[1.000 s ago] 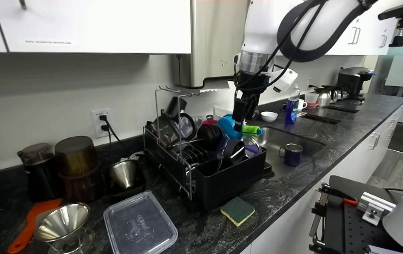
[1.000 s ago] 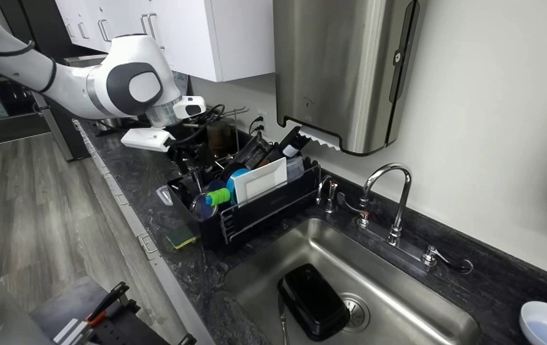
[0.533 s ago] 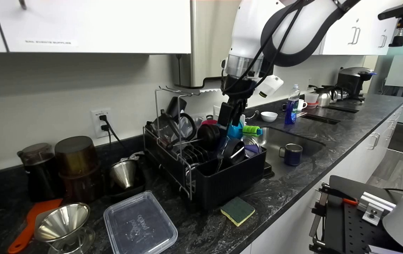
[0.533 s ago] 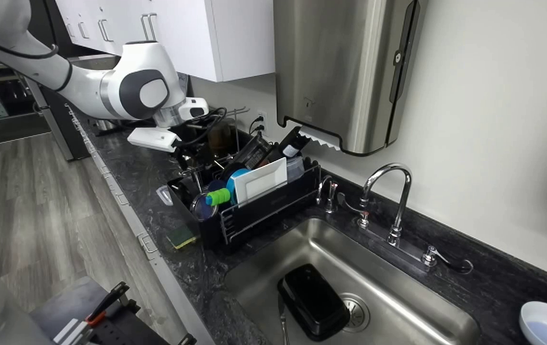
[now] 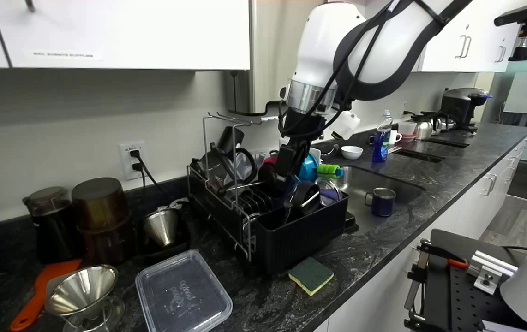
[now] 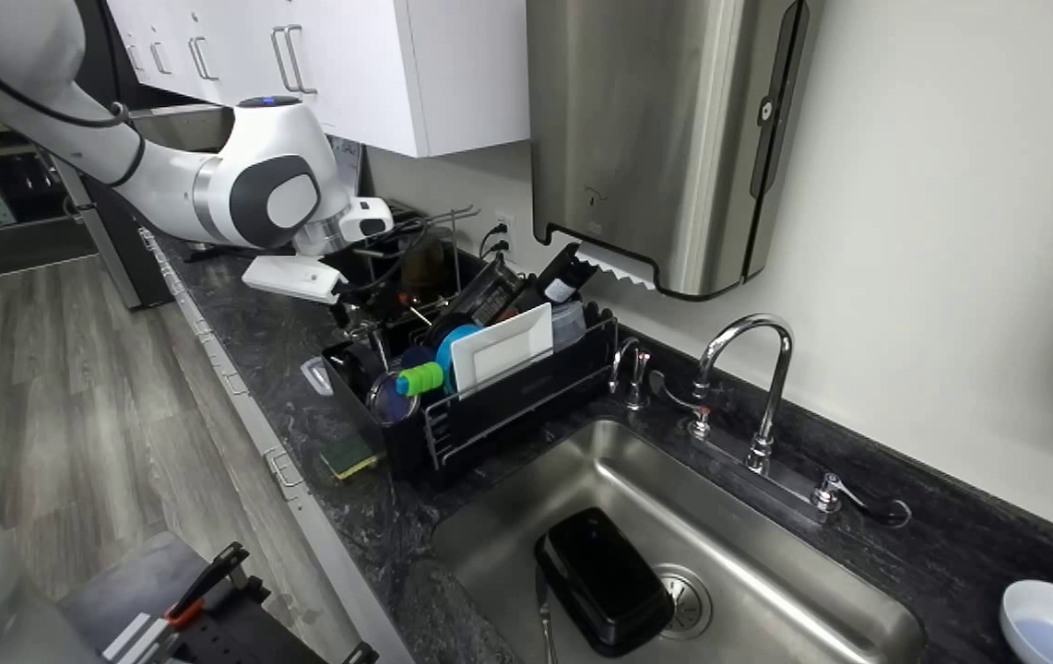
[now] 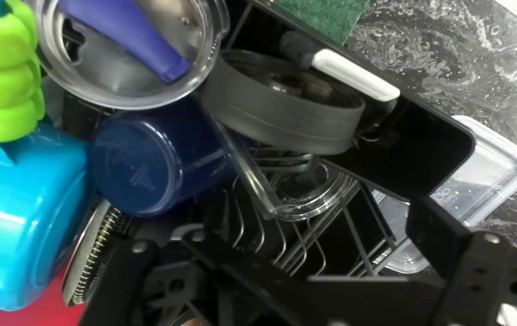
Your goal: Attach the lid on the dish rack onto the cup in the sink
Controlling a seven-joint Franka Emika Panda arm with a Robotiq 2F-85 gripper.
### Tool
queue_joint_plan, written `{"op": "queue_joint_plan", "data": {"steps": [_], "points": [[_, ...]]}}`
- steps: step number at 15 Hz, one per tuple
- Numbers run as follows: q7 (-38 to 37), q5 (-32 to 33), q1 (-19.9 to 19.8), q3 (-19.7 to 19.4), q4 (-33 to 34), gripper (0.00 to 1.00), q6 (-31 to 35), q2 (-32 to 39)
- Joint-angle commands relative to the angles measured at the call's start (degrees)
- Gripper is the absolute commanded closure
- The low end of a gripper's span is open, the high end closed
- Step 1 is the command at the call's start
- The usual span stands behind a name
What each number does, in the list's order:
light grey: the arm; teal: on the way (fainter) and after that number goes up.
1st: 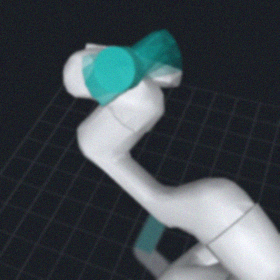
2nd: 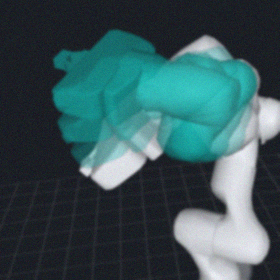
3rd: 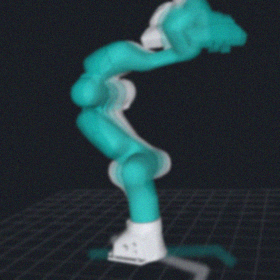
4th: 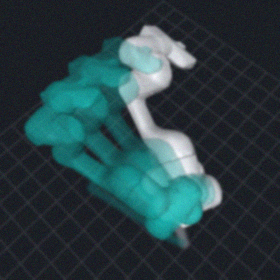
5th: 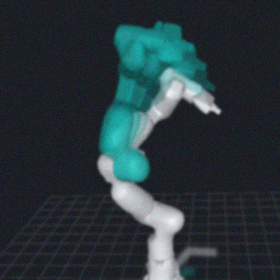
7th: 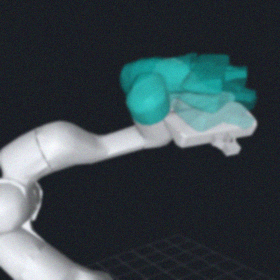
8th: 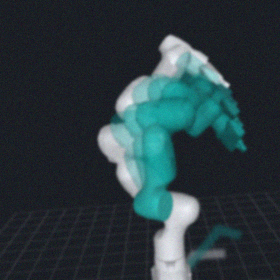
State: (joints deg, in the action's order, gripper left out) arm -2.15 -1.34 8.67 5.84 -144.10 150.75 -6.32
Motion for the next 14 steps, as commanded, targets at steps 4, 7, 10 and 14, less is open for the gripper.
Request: {"op": "queue_joint_plan", "data": {"steps": [4, 7, 10, 14], "points": [[7.1, -6.9, 0.8, 0.2, -0.2, 0.00, 9.1, 3.4], [8.9, -8.6, 0.7, 0.3, 0.1, 0.00, 12.3, 5.1], [8.8, -8.6, 0.4, 0.5, 0.1, 0.00, 15.6, 6.6], [7.9, -7.7, 0.0, 0.8, 0.2, 0.00, 19.6, 8.7]]}}
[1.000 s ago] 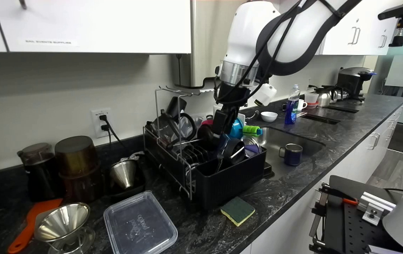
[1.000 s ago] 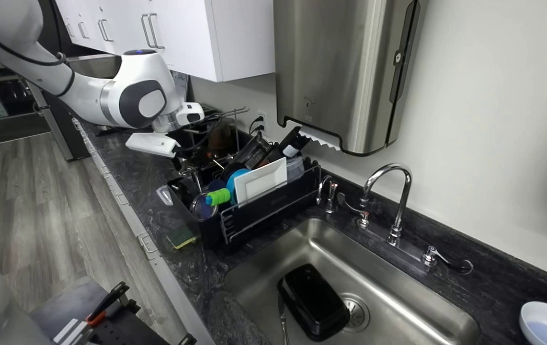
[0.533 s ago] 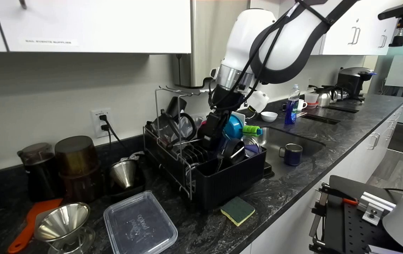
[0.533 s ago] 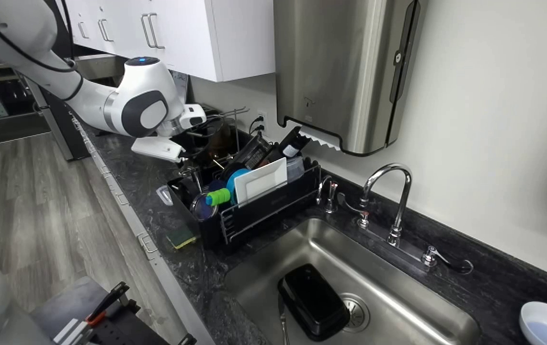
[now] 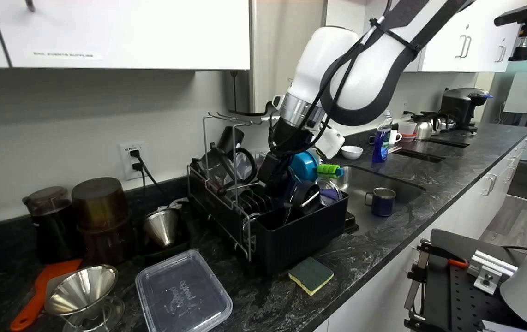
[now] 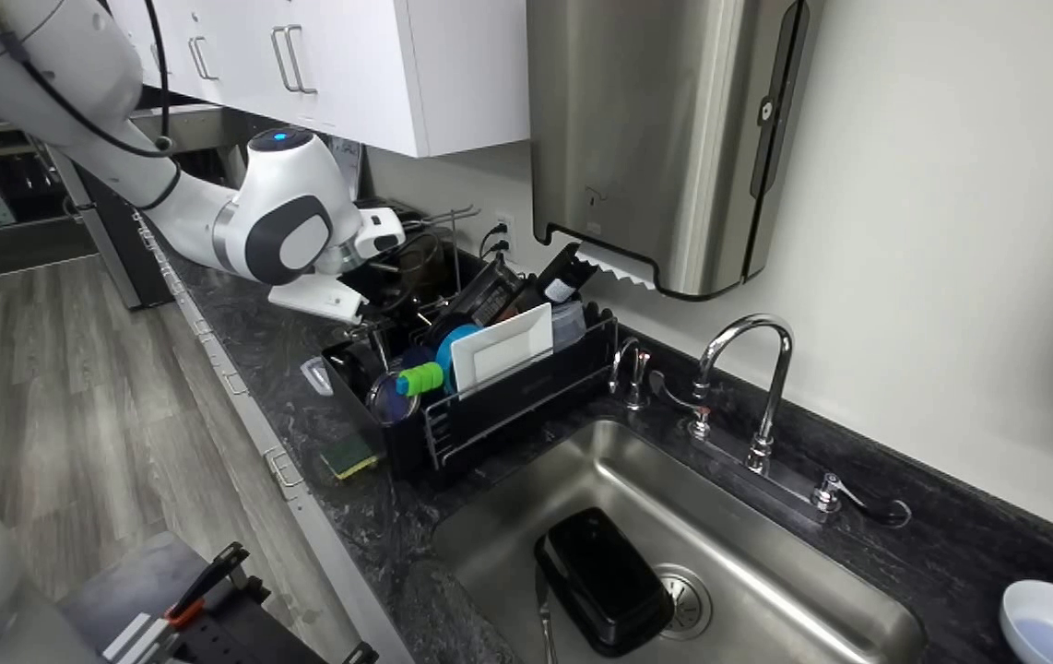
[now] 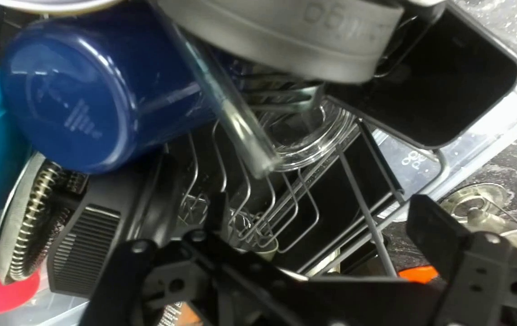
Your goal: Attach the lid on the dish rack onto the cup in the sink
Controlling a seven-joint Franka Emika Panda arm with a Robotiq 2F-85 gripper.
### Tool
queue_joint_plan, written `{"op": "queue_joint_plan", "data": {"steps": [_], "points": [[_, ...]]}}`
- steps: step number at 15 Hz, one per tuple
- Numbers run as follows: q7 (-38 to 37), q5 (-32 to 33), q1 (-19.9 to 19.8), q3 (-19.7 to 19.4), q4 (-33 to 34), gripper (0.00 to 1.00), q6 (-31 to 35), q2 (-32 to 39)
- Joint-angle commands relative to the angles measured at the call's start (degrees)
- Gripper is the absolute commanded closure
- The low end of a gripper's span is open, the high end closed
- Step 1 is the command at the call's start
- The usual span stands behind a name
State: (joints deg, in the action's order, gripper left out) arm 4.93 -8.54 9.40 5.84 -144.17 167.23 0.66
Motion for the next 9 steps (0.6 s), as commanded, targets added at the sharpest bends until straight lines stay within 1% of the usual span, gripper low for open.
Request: {"op": "queue_joint_plan", "data": {"steps": [1, 9], "points": [[1.1, -0.7, -0.1, 0.0, 0.4, 0.00, 3.8, 2.2], [0.3, -0.1, -0.2, -0.4, 2.4, 0.00, 6.1, 6.0]]}}
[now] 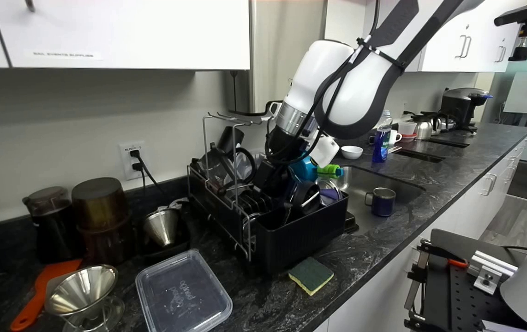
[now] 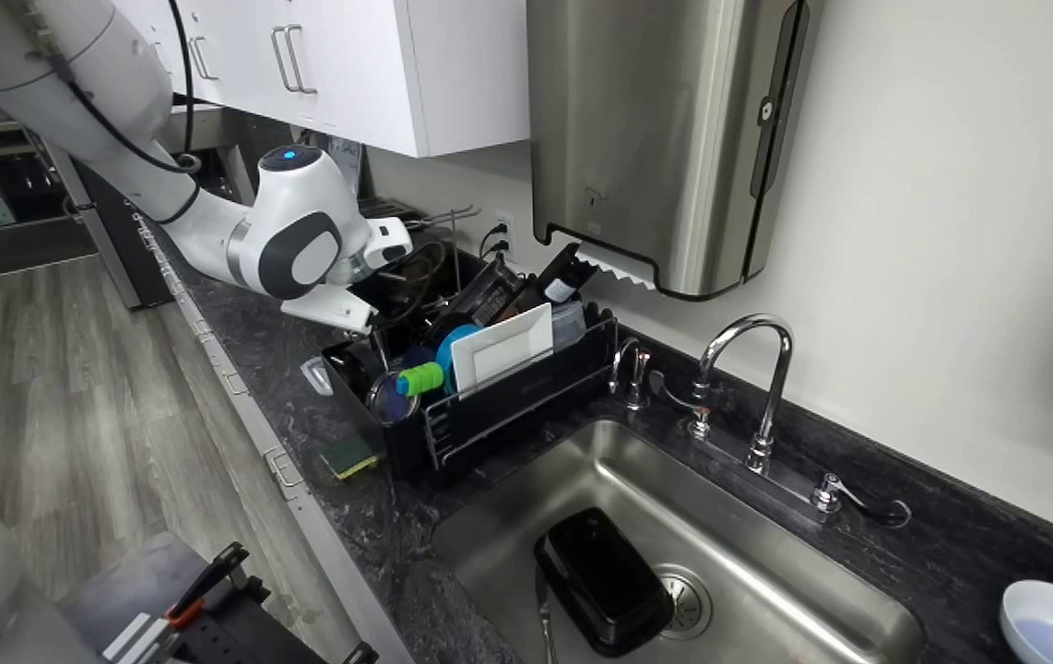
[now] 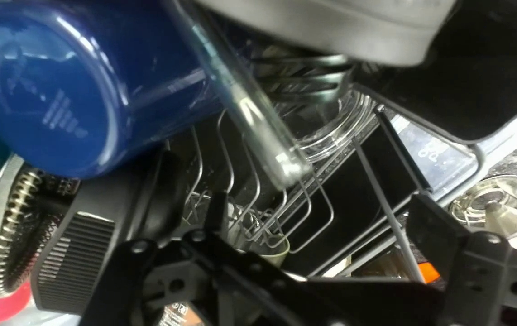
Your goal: Attach the lid on the dish rack onto the cup in the sink
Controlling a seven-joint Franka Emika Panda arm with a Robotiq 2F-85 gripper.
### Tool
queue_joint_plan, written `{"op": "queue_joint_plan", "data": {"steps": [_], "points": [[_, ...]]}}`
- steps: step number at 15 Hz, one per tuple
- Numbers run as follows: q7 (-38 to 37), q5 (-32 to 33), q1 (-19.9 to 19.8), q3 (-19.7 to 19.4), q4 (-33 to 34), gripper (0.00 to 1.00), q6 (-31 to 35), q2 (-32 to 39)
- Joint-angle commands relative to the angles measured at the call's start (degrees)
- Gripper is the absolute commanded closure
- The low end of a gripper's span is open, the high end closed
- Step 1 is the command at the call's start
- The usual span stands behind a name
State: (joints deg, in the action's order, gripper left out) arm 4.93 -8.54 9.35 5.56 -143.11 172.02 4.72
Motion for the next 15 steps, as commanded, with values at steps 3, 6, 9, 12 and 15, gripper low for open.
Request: {"op": "queue_joint_plan", "data": {"steps": [3, 6, 9, 12, 15], "points": [[-0.9, 1.4, -1.4, 0.8, 2.2, 0.00, 1.4, 3.2], [-1.7, 2.7, -1.6, 0.4, 2.7, 0.00, 1.5, 4.4], [-2.7, 4.1, -1.6, 0.1, 2.9, 0.00, 1.4, 5.2], [-3.5, 5.5, -1.5, 0.0, 2.7, 0.00, 1.3, 5.4], [-4.4, 6.8, -1.3, -0.4, 2.6, 0.00, 0.7, 6.0]]}}
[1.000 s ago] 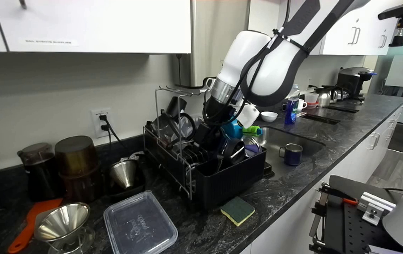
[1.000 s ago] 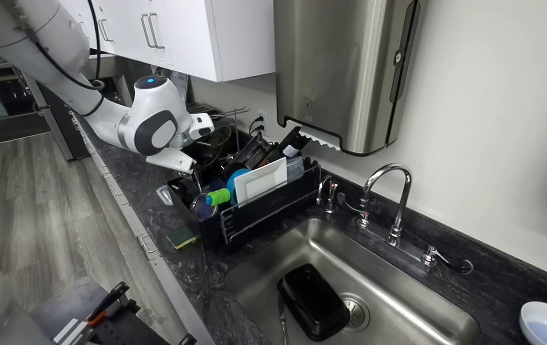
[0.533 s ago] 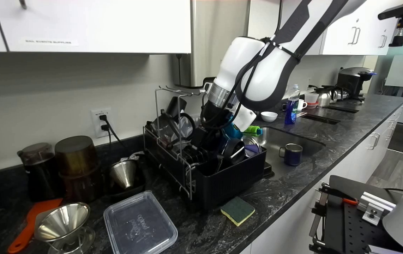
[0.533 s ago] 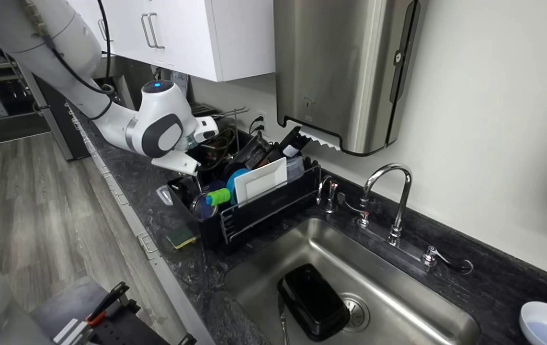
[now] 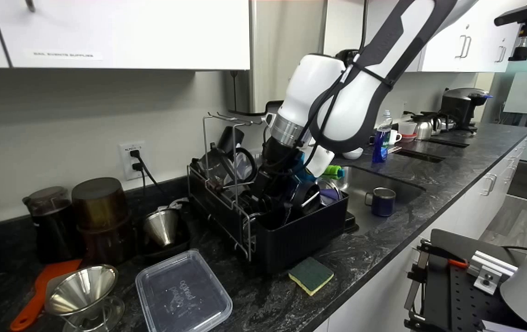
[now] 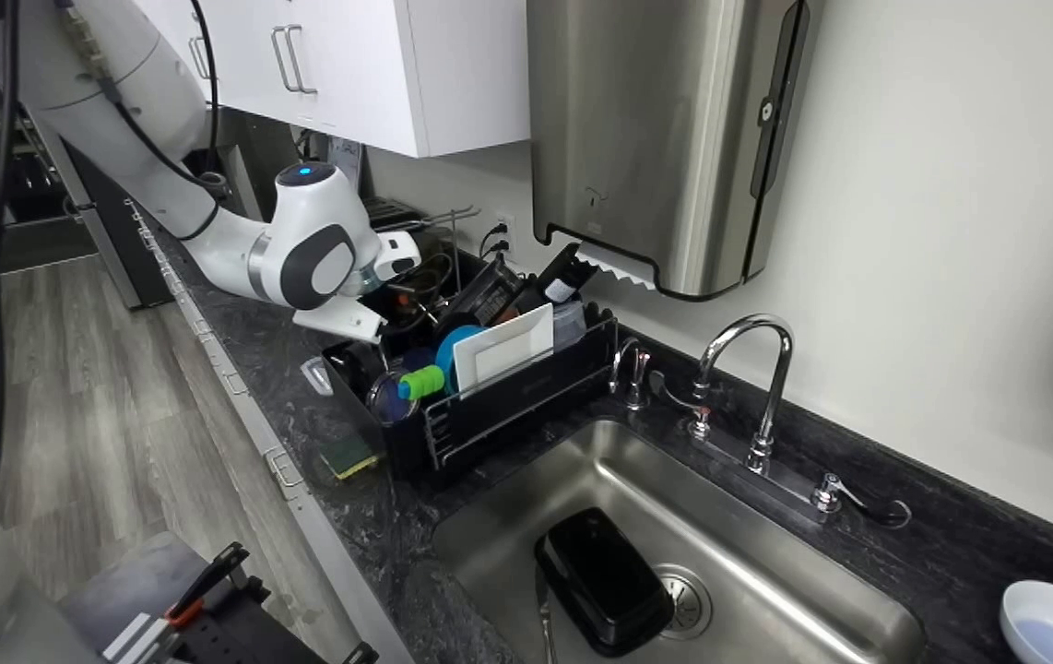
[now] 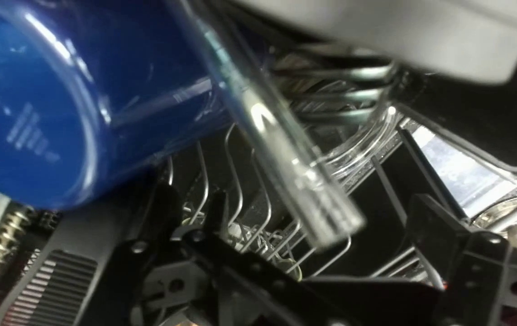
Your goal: Attach the lid on the dish rack onto the cup in the sink
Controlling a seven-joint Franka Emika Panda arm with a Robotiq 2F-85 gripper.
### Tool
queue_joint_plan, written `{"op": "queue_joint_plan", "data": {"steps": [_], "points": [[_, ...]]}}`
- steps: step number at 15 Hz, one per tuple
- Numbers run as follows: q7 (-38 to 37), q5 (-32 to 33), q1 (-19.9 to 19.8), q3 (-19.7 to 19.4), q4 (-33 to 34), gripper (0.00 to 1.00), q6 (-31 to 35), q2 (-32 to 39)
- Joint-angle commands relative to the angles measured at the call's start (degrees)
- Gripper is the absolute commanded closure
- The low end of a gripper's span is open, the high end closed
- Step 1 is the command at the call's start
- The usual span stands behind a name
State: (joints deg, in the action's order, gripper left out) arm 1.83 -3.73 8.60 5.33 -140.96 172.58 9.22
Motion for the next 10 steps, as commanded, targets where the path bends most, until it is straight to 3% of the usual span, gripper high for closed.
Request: {"op": "queue_joint_plan", "data": {"steps": [1, 10], "points": [[-1.6, 2.5, -0.4, -0.3, 0.4, 0.00, 0.0, 1.8], [-5.3, 7.0, 1.5, -2.1, 0.6, 0.00, -0.7, 3.8]]}}
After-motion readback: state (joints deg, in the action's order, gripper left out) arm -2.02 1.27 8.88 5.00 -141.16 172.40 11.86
